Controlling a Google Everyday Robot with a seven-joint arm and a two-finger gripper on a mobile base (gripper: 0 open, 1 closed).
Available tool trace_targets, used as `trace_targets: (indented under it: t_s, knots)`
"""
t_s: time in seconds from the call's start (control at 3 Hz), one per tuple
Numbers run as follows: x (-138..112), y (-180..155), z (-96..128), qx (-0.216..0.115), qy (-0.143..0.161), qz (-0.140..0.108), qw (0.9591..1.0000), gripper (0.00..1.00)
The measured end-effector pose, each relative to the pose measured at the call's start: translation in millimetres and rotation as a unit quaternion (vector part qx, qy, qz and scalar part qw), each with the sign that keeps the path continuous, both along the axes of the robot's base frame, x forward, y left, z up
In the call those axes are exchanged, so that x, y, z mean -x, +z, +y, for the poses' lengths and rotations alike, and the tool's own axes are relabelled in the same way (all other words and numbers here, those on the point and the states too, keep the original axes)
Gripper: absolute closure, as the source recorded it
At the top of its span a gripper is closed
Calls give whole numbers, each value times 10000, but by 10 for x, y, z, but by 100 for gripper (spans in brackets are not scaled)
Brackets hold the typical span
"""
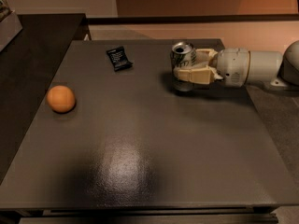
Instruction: Place 7up can upright
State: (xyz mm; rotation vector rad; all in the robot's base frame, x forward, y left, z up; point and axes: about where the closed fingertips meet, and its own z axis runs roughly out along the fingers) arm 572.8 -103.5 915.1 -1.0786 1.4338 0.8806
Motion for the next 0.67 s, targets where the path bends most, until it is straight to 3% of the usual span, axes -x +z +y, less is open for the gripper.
trace_targets:
  t_s: [0.33, 0.67]
  knots:
    - [-1, -77, -32, -219, -2, -56, 9997, 84]
    - [-11, -154, -75, -426, -52, -65, 9991, 61]
